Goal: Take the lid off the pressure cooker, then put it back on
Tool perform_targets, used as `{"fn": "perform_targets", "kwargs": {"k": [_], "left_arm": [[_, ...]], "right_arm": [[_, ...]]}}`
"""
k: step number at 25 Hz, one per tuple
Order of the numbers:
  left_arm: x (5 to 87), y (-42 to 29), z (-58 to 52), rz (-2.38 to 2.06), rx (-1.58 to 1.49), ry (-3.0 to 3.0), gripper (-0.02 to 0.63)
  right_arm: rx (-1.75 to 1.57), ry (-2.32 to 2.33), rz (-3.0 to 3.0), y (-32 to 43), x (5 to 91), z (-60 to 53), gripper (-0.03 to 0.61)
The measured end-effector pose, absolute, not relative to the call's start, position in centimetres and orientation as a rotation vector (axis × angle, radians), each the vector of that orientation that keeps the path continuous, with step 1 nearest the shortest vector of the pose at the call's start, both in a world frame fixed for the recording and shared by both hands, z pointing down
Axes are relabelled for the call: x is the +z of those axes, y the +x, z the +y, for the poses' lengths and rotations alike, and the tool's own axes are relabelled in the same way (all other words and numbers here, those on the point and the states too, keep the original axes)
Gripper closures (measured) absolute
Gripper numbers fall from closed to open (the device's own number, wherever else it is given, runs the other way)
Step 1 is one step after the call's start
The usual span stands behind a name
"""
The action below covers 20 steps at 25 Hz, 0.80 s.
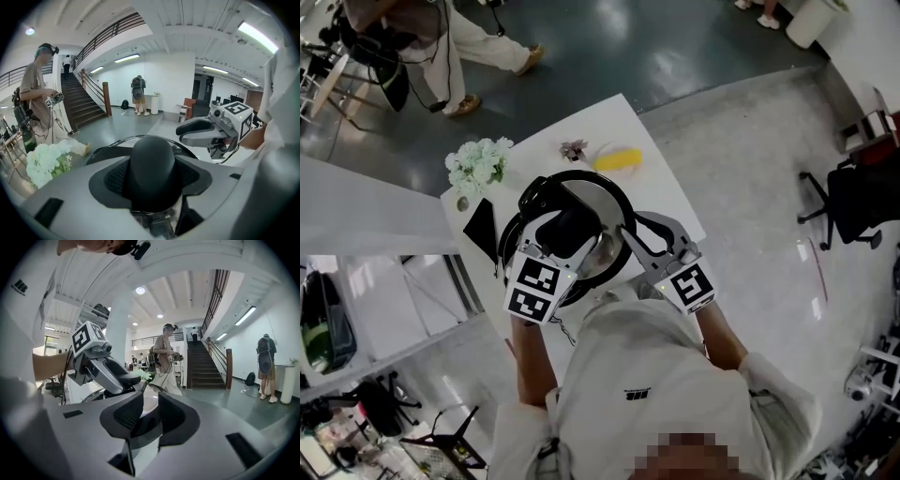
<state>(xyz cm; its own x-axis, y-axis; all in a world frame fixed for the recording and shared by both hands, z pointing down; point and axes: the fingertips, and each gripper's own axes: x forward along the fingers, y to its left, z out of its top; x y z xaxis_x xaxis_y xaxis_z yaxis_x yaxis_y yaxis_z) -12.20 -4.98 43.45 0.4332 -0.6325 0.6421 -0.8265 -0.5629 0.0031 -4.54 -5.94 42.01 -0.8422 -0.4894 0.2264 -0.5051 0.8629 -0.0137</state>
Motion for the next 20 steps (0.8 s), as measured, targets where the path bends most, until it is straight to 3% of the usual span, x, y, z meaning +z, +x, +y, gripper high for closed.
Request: {"fn": "perform_targets", "kwargs": {"k": [20], "left_arm": [[45.8,-2.6,-11.7,-1.078,0.906,2.477,0.327]], "right_arm": [[0.076,0.952,-2.751,4.4,43.3,-11.1,0.477]]}}
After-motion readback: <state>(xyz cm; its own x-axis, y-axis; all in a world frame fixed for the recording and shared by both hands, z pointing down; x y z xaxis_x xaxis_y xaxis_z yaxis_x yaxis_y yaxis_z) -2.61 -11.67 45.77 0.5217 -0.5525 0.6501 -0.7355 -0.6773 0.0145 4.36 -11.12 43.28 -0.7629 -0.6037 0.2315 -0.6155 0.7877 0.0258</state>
